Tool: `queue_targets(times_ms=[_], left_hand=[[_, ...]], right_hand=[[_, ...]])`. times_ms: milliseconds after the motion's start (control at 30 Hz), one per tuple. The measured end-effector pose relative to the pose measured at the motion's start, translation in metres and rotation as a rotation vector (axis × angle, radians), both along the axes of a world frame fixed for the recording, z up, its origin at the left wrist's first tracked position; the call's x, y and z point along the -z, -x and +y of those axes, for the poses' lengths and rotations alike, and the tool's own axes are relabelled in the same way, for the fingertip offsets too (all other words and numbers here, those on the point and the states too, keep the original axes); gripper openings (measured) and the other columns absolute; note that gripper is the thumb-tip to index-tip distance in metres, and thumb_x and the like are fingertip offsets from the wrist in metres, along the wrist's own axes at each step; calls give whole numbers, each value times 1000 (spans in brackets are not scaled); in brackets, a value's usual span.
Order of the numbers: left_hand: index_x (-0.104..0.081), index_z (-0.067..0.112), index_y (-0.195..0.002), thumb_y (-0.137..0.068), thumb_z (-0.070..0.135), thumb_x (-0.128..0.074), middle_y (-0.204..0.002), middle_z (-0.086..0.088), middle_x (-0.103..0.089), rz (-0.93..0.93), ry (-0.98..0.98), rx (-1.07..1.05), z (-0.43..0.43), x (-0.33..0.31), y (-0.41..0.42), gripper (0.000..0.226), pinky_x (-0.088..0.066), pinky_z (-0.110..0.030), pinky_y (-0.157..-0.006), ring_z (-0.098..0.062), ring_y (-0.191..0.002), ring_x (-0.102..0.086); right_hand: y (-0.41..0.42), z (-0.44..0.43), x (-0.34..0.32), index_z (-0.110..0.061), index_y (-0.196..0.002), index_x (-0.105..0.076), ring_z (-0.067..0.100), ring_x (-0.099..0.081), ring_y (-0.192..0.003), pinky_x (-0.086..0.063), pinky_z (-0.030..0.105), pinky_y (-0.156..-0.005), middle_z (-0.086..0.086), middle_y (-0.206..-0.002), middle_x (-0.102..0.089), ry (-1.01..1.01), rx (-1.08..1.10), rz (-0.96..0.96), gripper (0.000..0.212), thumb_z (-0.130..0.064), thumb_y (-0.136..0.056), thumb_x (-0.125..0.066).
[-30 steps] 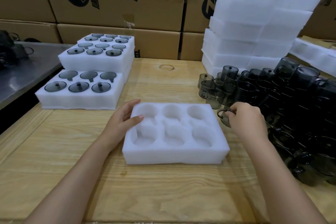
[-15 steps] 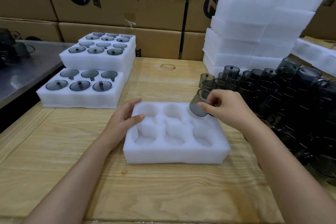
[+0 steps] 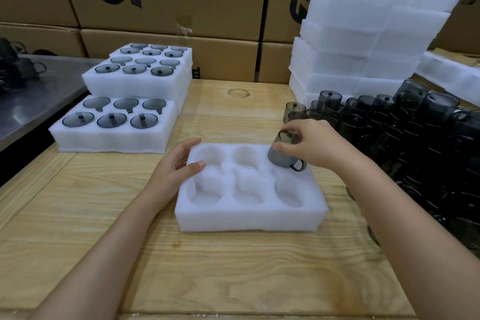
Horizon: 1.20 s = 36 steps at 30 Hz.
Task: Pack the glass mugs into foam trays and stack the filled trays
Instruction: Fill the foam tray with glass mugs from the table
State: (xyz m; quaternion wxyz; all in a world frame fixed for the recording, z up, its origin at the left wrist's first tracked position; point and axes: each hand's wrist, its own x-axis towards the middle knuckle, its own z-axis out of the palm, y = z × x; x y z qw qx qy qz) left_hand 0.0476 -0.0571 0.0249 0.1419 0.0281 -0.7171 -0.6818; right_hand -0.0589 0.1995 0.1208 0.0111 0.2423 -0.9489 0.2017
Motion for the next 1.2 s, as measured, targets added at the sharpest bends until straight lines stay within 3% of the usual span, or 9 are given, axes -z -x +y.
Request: queue_targets(times_ms=[200, 367, 500, 600, 667, 733, 833, 967, 1200], left_hand=[[-57, 26, -123, -60, 40, -73, -120, -1, -65, 1, 3, 4, 0, -1, -1, 66, -45, -31, -94, -15, -114, -60], [-56, 24, -123, -67, 26, -73, -121, -3, -63, 4, 3, -1, 0, 0, 1, 59, -45, -33, -96, -16, -115, -59], [-55, 22, -125, -71, 21, -68, -121, -2, -63, 7, 5, -1, 1, 0, 1, 55, -45, -31, -94, -15, -114, -59], [-55, 21, -126, -71, 22, -67, -121, -2, -64, 8, 5, -4, 1, -1, 0, 56, -46, -30, -94, -14, -113, -60], [-55, 20, -127, -71, 22, -67, -121, -2, -63, 11, 12, -7, 2, -1, 0, 57, -45, -29, -93, -14, -113, -60], [-54, 18, -128, -71, 21, -67, -122, -3, -63, 11, 16, -8, 2, -1, 0, 58, -45, -28, -92, -13, -113, -59], [-54, 19, -128, -71, 22, -67, -122, -2, -63, 16, 20, -5, 2, -1, 0, 58, -45, -27, -91, -12, -113, -60], [-53, 19, -129, -71, 23, -66, -124, -3, -62, 15, 28, -18, 4, -1, 0, 59, -45, -27, -92, -13, -114, -59], [-54, 19, -129, -71, 25, -67, -126, -1, -61, 8, 32, -15, 3, -1, -1, 60, -45, -26, -91, -13, -116, -59]], right_hand=[[-1, -16, 2, -23, -128, -54, 25, -58, -98, -47, 30, -76, 7, -113, -59, -221, -14, 60, 63, -59, -77, -63], [-3, -12, 0, -28, -124, -55, 18, -62, -81, -42, 26, -64, 1, -104, -64, -221, -108, 34, 54, -53, -78, -67], [2, -8, 3, -30, -121, -54, 5, -62, -74, -48, 27, -71, -1, -103, -67, -247, -117, 19, 58, -62, -74, -63], [7, -15, 7, -25, -126, -52, 15, -51, -114, -41, 32, -89, -5, -126, -56, -83, -103, -34, 75, -77, -73, -45], [12, -27, 14, -20, -138, -43, 20, -37, -132, -33, 34, -101, -3, -143, -44, 33, -117, -104, 74, -71, -86, -30], [14, -37, 27, -24, -149, -25, 19, -11, -145, -12, 42, -116, -3, -157, -20, -103, -125, -139, 67, -62, -94, -17], [14, -39, 42, -33, -151, -8, 17, 13, -145, 11, 48, -115, -8, -159, 0, -320, -101, -122, 62, -60, -95, -7], [13, -39, 43, -33, -150, 2, 17, 20, -143, 17, 51, -113, -8, -159, 7, -397, -90, -120, 69, -67, -91, -4], [9, -36, 47, -22, -148, -23, 17, 7, -146, 9, 44, -117, -4, -156, -21, -178, -110, -75, 68, -61, -94, -14]])
